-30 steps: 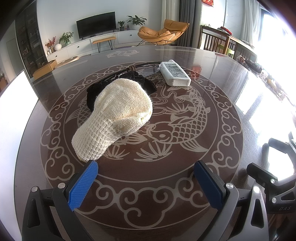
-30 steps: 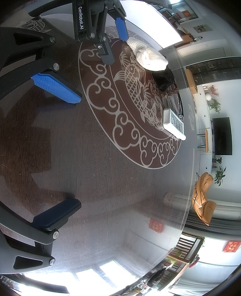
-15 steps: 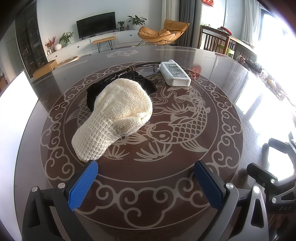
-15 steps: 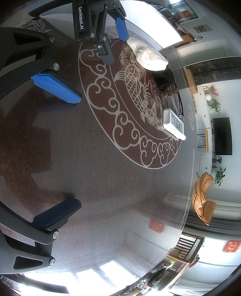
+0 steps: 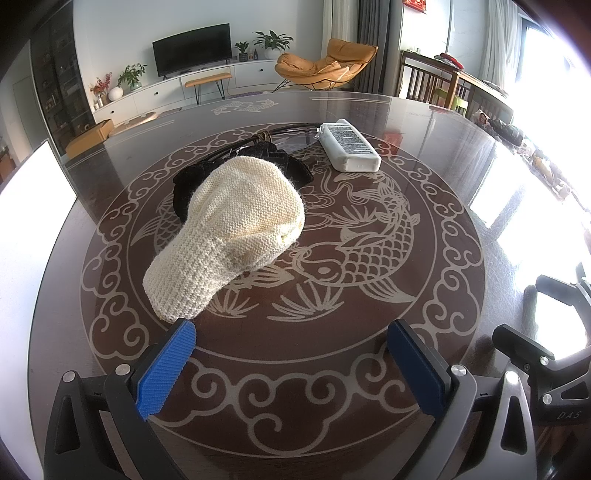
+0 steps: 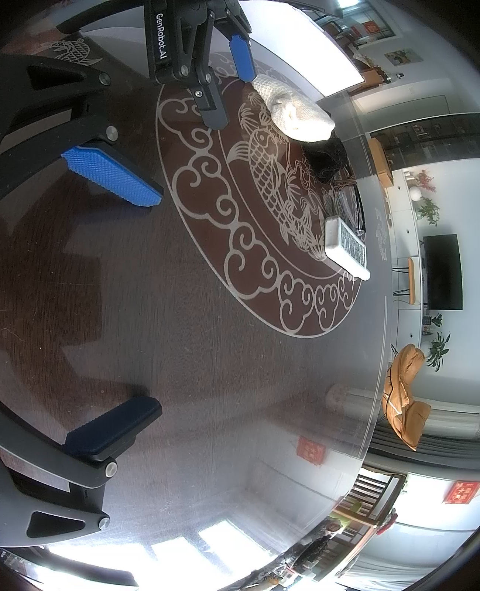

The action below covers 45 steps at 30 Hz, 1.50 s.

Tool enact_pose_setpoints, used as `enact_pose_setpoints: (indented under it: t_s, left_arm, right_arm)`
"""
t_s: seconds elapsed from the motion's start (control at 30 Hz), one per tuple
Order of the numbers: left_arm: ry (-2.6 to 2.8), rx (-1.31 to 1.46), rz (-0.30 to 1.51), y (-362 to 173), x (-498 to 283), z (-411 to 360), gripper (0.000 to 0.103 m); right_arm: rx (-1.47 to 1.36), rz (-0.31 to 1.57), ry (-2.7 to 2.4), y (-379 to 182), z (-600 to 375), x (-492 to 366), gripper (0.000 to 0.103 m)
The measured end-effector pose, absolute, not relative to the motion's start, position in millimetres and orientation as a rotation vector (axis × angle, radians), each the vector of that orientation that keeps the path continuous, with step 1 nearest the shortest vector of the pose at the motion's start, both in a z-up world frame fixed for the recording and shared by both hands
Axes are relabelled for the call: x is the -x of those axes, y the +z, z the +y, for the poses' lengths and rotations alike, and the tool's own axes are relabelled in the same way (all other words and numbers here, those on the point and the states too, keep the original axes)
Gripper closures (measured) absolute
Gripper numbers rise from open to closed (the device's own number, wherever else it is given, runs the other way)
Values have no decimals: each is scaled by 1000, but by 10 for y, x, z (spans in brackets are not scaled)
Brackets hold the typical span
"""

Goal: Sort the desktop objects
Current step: 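Grasp the white knit bath mitt with the left gripper and lift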

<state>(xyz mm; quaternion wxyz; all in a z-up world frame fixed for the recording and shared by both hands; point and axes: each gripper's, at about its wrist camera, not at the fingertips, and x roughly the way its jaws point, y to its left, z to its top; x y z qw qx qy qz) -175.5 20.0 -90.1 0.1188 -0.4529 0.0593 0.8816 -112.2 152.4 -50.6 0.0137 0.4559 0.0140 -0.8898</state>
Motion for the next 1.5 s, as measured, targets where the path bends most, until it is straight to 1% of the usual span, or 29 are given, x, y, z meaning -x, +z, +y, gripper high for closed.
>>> enact_pose_setpoints:
  t_s: [0.53, 0.63, 0.7, 0.8, 0.93, 1.03, 1.1, 1.17, 1.2, 1.23, 1.27, 1.33, 1.5]
  left_arm:
    - [2578, 1325, 174, -898, 1753, 199, 0]
    - [2496, 1417, 213, -874, 1824, 204, 0]
    - [2463, 1489, 173, -818, 1924, 105, 0]
    - [2433, 1487, 148, -690, 2091, -2, 0]
    - [2426, 1546, 322, -714, 2406, 80, 0]
    - [2490, 1536, 484, -732, 2588, 155, 0]
    - [2478, 1531, 510, -749, 2655, 193, 0]
    - [2427, 1505, 476, -742, 2650, 186, 0]
    - [2411, 1483, 474, -743, 2620, 192, 6]
    - [2414, 1453, 463, -725, 2577, 199, 28]
    - [2438, 1432, 451, -702, 2532, 188, 39]
    - [2485, 1428, 428, -689, 2431, 148, 44]
    - [2562, 1425, 358, -691, 1955, -60, 45]
  right_arm:
    - [-1420, 43, -2772, -507, 1521, 1125, 0]
    - [-1419, 41, -2771, -507, 1522, 1125, 0]
    - [-1417, 39, -2771, -506, 1519, 1125, 0]
    - [-1420, 46, -2772, -507, 1517, 1127, 0]
    - [-1418, 41, -2771, -508, 1521, 1128, 0]
    - [-1417, 39, -2771, -508, 1522, 1129, 0]
    - [-1419, 44, -2772, -508, 1516, 1128, 0]
    - [-1417, 39, -2771, -507, 1524, 1126, 0]
    - [-1417, 39, -2772, -509, 1521, 1127, 0]
    - [-1418, 39, -2771, -507, 1522, 1127, 0]
    - [-1418, 39, -2772, -506, 1521, 1127, 0]
    - [-1418, 39, -2771, -507, 1523, 1128, 0]
    - [-1417, 37, -2771, -507, 1525, 1128, 0]
